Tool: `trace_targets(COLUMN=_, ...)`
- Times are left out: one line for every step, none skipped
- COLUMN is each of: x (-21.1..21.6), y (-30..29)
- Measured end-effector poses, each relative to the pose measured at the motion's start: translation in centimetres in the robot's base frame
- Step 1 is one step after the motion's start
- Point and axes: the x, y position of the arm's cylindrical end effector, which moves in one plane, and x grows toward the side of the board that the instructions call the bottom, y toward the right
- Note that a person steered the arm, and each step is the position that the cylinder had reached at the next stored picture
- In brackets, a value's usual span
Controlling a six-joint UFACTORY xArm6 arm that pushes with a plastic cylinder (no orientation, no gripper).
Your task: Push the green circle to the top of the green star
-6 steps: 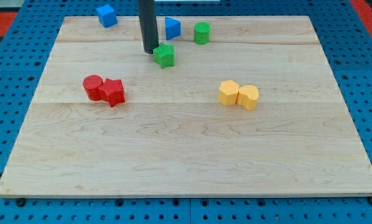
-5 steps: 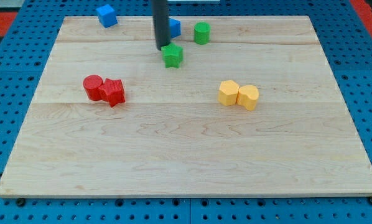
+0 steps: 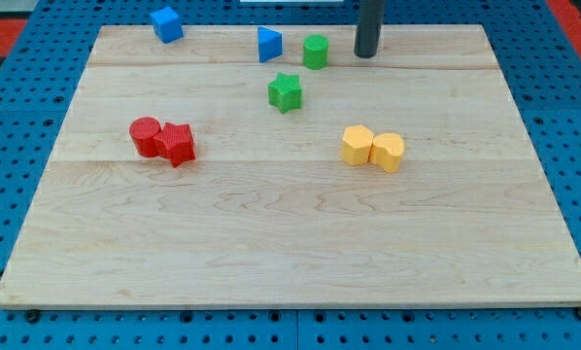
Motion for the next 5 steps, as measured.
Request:
trace_targets(x=-0.8, y=-1.2)
trace_targets(x=-0.7, y=-5.6)
trace_targets(x=-0.7, y=-6.2)
trace_targets(x=0.7, y=-7.5)
trace_targets(x=2.7, y=-8.9)
